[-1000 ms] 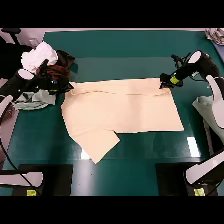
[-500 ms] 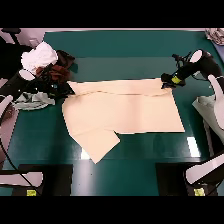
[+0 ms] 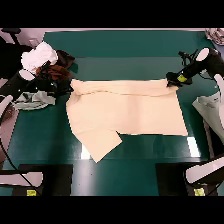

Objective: Fold the shirts.

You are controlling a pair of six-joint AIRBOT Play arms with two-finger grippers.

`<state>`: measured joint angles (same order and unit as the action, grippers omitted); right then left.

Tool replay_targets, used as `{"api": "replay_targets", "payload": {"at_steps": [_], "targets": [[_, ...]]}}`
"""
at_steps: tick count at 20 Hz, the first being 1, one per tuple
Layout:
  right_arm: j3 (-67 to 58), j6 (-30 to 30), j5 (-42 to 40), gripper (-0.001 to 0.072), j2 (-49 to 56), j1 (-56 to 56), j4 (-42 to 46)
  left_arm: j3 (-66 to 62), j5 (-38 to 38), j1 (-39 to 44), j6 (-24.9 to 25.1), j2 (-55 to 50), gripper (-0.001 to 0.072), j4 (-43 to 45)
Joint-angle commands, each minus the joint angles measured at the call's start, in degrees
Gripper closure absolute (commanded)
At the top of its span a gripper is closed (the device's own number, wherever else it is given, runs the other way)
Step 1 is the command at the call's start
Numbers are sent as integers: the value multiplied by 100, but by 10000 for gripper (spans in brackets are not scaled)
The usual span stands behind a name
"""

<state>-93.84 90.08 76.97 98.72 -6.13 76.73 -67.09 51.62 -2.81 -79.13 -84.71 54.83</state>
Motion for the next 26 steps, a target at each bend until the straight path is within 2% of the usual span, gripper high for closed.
{"api": "replay_targets", "payload": {"at_steps": [1,4,6,10,13,15,18,19,20,21,23,26], "targets": [[-4,7,297,227,-11,-28,590,0,20,-4,22,-4,143,-92],[2,350,531,207,-238,-186,1528,0,417,-15,173,111,145,-85],[4,452,566,207,-638,-267,2068,17,868,-15,474,450,145,33],[787,437,352,207,-1856,-319,2059,1060,1169,-15,391,1681,145,669],[2133,350,264,207,-2846,-291,1714,2428,1342,-15,-35,2938,143,433],[2977,332,-31,206,-3458,-310,1414,2975,1906,-4,-79,3532,143,168],[3807,332,-256,206,-4127,-319,1128,3213,2820,308,-474,3720,142,-24],[4011,334,-273,206,-4297,-323,1117,3252,2892,570,-494,3751,141,-144],[4162,334,-275,206,-4424,-323,1128,3283,2809,903,-603,3759,139,-197],[4273,334,-271,204,-4516,-323,1128,3324,2636,1255,-719,3759,-13,-155],[4363,332,-151,93,-4656,-326,1130,3421,2369,1757,-1062,3757,-13,348],[4345,334,-136,90,-4835,-323,1119,3576,2221,1961,-1735,3757,-13,1281]]}}
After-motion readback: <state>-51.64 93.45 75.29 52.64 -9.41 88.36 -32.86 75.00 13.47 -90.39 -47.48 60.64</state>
